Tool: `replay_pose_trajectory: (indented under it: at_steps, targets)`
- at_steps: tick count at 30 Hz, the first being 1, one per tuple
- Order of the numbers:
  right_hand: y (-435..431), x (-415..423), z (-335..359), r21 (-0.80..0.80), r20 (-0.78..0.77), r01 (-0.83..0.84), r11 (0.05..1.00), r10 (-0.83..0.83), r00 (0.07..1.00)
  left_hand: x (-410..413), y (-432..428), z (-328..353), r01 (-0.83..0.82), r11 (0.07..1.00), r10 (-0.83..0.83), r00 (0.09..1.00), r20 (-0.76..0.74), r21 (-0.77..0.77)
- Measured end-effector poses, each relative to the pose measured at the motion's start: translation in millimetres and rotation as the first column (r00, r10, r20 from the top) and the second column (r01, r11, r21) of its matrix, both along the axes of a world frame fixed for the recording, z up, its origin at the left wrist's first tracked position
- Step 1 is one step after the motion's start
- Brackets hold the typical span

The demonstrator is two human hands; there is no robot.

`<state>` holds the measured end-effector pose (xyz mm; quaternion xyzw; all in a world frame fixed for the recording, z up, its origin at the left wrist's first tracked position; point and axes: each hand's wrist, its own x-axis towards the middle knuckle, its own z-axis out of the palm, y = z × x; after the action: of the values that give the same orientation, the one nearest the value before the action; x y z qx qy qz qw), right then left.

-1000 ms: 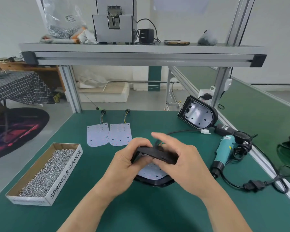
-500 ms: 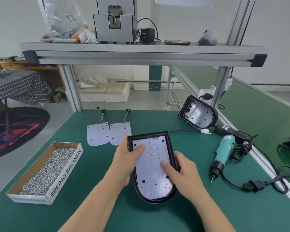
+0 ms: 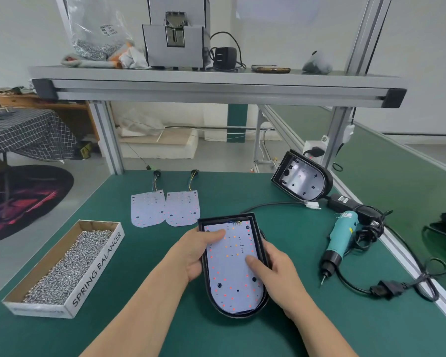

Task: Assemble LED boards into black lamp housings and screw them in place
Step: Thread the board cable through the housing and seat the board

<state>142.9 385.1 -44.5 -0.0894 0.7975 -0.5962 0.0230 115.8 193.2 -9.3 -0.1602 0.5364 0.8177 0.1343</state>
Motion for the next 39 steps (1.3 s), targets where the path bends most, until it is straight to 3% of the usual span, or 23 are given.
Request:
replay_pose_trajectory:
  at_steps: [8, 17, 23, 27, 29, 31, 33, 35, 37, 39]
  targets:
    - [1.4, -1.5, -9.2, -0.043, 0.005, 0.043, 0.998, -0.043, 0.999, -4.9, 6.4, 0.5, -0.086, 0.983, 0.083, 0.996, -0.021, -0.161]
    - [0.6, -1.4, -10.2, -0.015, -0.010, 0.061, 0.998, -0.061, 0.998, -4.1, 7.0, 0.4, -0.105, 0.975, 0.104, 0.994, -0.012, -0.197]
    - [-1.0, -1.6, -7.4, -0.017, 0.014, 0.066, 0.998, -0.066, 0.998, -3.6, 1.9, 2.4, -0.013, 0.972, 0.019, 1.000, 0.021, -0.233]
    - [-0.3, -2.7, -7.3, -0.010, 0.033, 0.076, 0.997, -0.076, 0.997, 3.1, -17.9, 9.4, 0.137, 0.928, -0.143, 0.990, 0.007, -0.348]
    - [-0.2, -3.1, -7.2, 0.006, 0.040, 0.076, 0.997, -0.076, 0.996, 7.7, -41.7, 13.6, 0.047, 0.844, -0.088, 0.995, -0.051, -0.535]
    - [-0.8, -4.3, -7.3, 0.030, 0.043, 0.090, 0.995, -0.092, 0.995, 13.2, -77.6, 16.6, -0.212, 0.679, 0.083, 0.973, -0.214, -0.703]
    - [-1.9, -6.0, -7.5, 0.061, 0.041, 0.107, 0.992, -0.110, 0.993, 18.3, -124.1, 18.4, -0.369, 0.314, 0.148, 0.929, -0.339, -0.875]
    - [-3.2, -6.8, -6.5, 0.086, 0.037, 0.112, 0.990, -0.115, 0.993, 26.1, -170.5, 17.3, -0.307, -0.041, 0.157, 0.938, -0.310, -0.951]
    - [-3.6, -7.6, -5.7, 0.100, 0.034, 0.113, 0.989, -0.117, 0.993, 32.9, -205.4, 10.6, -0.139, -0.195, 0.195, 0.965, -0.178, -0.971]
    - [-3.7, -8.3, -5.9, 0.111, 0.032, 0.113, 0.987, -0.117, 0.993, 39.1, -223.0, 0.7, 0.032, -0.268, 0.180, 0.984, -0.017, -0.963]
